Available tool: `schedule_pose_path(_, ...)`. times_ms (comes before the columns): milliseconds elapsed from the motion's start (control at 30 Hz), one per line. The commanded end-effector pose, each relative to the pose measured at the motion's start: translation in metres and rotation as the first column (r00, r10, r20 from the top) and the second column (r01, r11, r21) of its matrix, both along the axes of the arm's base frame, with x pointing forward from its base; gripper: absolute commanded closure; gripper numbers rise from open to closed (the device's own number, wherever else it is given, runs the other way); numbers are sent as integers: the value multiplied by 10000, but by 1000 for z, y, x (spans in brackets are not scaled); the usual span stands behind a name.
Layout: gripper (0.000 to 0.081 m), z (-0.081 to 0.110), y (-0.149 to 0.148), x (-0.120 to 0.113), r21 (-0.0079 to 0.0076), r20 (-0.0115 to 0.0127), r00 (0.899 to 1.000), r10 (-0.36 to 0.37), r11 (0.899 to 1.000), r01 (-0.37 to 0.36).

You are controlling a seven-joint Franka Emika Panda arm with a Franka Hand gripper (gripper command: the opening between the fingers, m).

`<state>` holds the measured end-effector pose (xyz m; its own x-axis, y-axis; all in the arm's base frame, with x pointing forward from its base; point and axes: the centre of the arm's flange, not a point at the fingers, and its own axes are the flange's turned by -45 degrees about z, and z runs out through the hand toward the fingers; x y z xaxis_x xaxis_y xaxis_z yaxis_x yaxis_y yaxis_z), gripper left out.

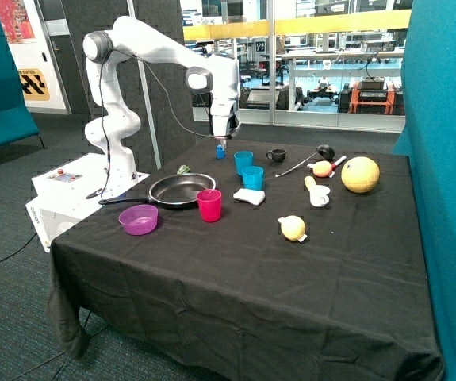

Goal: Stack the cups

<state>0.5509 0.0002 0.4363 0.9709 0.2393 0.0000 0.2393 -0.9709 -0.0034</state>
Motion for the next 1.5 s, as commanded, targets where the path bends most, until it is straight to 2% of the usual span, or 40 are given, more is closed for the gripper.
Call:
schedule_pose_path(0,228,-9,5,27,-33,8,9999,115,9999,-115)
schedule_pose_path(133,253,-14,9,36,-33,8,9998,173,9998,-173)
schedule_pose_path(400,226,-21,12,45,-33,8,9997,247,9997,-247)
schedule_pose_path(800,236,-43,18,57,-33,8,9991,419,9991,-419)
schedule_pose_path(1467,240,-62,9,70,-33,8,9999,109,9999,-109)
